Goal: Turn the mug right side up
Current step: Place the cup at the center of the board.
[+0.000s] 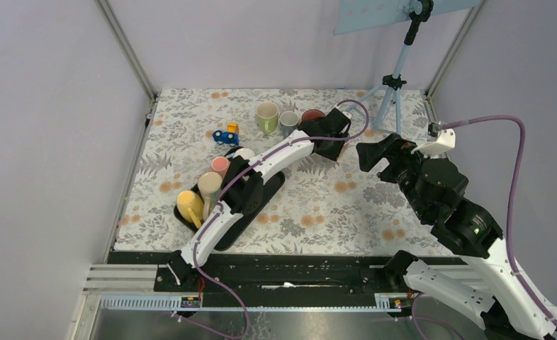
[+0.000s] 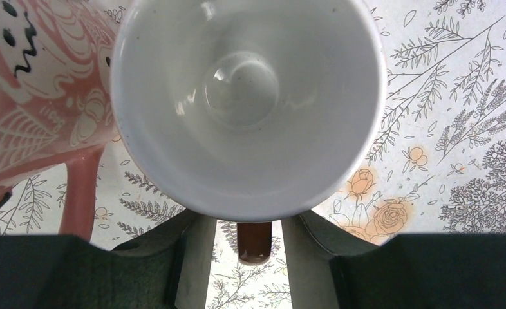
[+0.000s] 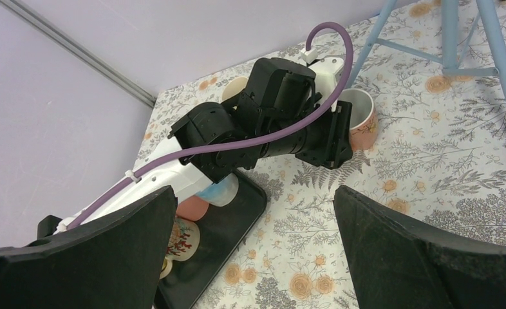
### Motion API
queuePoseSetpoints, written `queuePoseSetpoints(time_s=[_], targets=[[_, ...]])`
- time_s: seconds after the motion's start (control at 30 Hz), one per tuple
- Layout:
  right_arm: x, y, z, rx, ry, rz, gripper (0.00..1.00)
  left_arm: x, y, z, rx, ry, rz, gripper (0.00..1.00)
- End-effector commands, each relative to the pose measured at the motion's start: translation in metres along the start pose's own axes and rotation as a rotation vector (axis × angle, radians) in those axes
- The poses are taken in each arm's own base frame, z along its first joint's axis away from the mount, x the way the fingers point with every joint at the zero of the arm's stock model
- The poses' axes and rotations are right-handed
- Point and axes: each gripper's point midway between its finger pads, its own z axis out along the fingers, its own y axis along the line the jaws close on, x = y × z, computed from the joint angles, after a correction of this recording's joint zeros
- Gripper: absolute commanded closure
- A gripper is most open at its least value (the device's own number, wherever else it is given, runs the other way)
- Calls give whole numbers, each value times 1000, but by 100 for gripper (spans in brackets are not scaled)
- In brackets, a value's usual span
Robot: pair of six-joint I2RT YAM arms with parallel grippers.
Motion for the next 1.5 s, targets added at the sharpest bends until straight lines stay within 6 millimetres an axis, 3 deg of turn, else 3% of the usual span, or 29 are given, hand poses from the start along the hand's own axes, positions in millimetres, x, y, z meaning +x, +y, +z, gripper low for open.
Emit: queuePoseSetpoints(time_s=[0.0,0.3,0.7,0.8,1.1,1.27,1.47], targets=[[-7,10,0,-32,-10,26,0,-55,-4,-49,17,-163,-2,54],[-4,11,2,-35,-5,28,0,-72,-9,-83,48,-213,0,47],[-5,6,4,-14,-21,14,0,-95,-14,-160,103,-323,-24,20],[-5,6,5,-14,-32,19,0,-91,-11,-174,100,-330,-27,2],[9,7,16,-17,-13,20,0,-77,12,-221,63,-370,-70,1],[26,10,26,-44,18,5,0,-61,36,-251,47,-387,-117,1],[50,20,42,-69,111,-54,0,-31,67,-273,-7,-380,-192,1]])
